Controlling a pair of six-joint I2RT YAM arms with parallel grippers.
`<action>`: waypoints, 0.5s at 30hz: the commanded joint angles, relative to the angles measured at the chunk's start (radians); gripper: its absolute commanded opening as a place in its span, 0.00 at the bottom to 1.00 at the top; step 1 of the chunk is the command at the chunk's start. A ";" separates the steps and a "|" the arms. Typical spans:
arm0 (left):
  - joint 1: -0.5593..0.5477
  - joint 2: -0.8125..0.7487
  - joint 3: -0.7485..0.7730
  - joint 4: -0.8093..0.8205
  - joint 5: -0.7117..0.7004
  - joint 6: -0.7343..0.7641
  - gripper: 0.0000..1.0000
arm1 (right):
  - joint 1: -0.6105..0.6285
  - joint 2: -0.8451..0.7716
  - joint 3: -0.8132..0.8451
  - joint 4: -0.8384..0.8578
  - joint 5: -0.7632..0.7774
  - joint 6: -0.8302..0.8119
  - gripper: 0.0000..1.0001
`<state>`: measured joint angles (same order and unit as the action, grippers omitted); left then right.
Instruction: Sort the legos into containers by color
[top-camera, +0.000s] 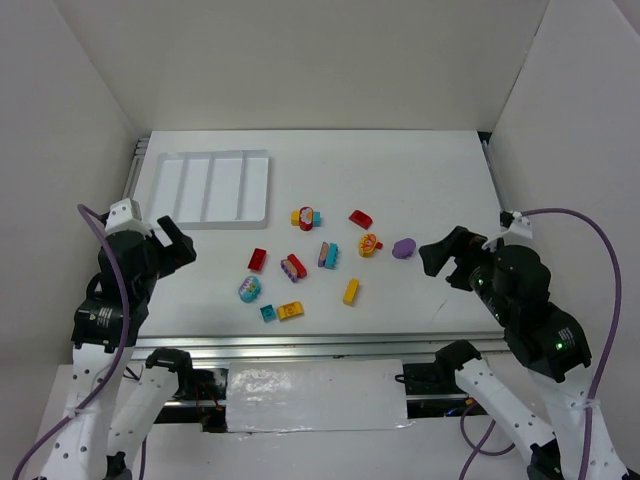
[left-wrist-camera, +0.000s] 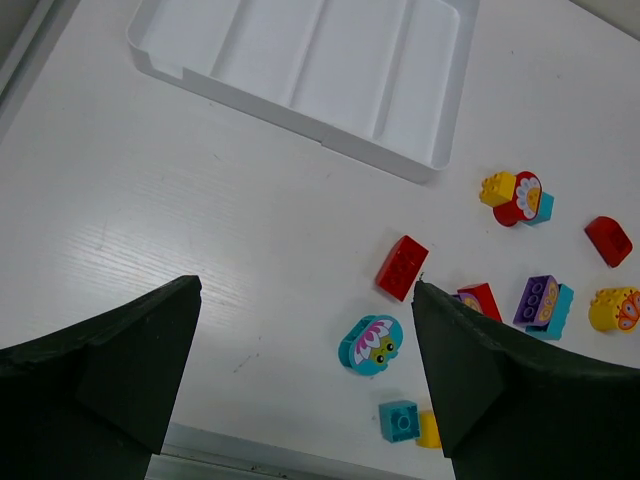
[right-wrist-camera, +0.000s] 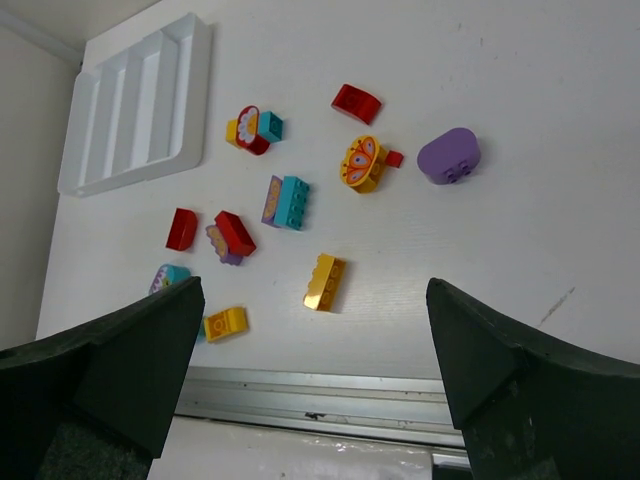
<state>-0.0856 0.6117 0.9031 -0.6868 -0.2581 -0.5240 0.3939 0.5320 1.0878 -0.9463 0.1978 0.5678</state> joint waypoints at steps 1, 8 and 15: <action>0.012 0.000 0.002 0.049 0.034 0.019 1.00 | -0.003 0.013 0.014 0.036 -0.037 0.006 1.00; 0.014 -0.021 -0.004 0.058 0.059 0.022 1.00 | 0.006 0.169 -0.068 0.103 -0.011 0.047 0.99; 0.018 -0.027 -0.007 0.058 0.060 0.021 1.00 | 0.249 0.505 -0.094 0.224 0.133 0.187 0.99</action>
<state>-0.0746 0.5919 0.9005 -0.6746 -0.2111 -0.5224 0.5770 0.9489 1.0027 -0.8028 0.2401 0.6743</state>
